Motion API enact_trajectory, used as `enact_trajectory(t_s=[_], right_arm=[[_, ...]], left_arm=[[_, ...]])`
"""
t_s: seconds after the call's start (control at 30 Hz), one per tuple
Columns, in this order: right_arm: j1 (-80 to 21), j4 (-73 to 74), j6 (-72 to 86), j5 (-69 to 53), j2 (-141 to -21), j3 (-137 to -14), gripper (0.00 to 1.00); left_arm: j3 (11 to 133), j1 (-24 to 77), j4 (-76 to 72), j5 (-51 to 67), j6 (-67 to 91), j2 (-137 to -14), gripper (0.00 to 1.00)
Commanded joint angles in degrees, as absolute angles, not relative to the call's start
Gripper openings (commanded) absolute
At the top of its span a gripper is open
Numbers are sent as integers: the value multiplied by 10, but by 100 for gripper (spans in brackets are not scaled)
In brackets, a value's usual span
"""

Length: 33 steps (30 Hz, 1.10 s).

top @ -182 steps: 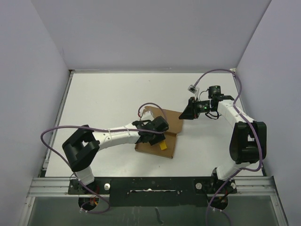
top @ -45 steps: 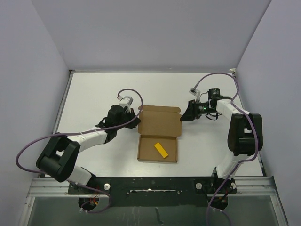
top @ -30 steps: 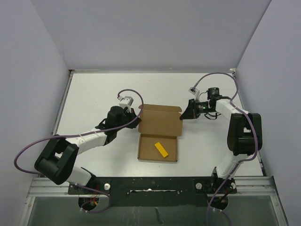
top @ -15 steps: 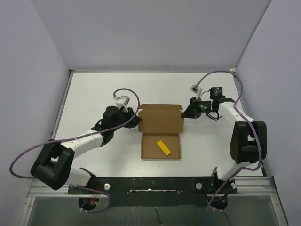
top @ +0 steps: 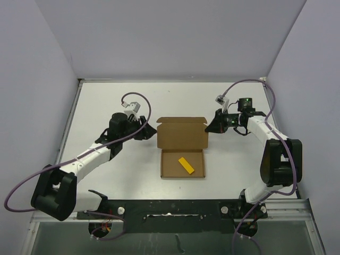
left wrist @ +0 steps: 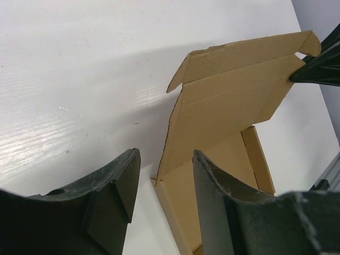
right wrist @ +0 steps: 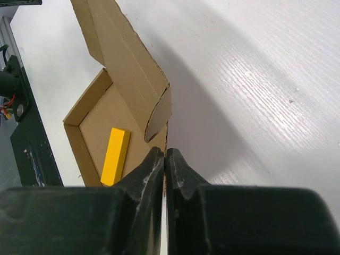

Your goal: Fold the paper box

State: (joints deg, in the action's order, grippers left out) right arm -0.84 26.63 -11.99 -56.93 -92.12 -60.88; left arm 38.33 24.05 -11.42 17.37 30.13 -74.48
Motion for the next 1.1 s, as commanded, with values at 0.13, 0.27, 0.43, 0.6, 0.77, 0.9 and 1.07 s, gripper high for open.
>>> enact_trajectory(t_s=[0.13, 0.27, 0.43, 0.6, 0.77, 0.9, 1.07], right_arm=[[-13, 247, -126, -572, -891, -609, 0], [-13, 246, -126, -572, -890, -608, 0], [-14, 246, -126, -572, -892, -608, 0], [-16, 245, -126, -570, -892, -608, 0], [-17, 243, -123, -565, -889, -608, 0], [-19, 230, -114, -553, -876, -602, 0], [-20, 213, -100, -524, -858, -596, 0]], left_arm=[[477, 254, -64, 171, 251, -783, 43], [505, 258, -54, 176, 239, -822, 42], [529, 264, -46, 170, 227, -854, 37], [544, 270, -43, 170, 223, -867, 23], [546, 282, -45, 165, 228, -870, 9], [549, 293, -48, 154, 232, -865, 0], [562, 320, -51, 109, 232, -861, 0]])
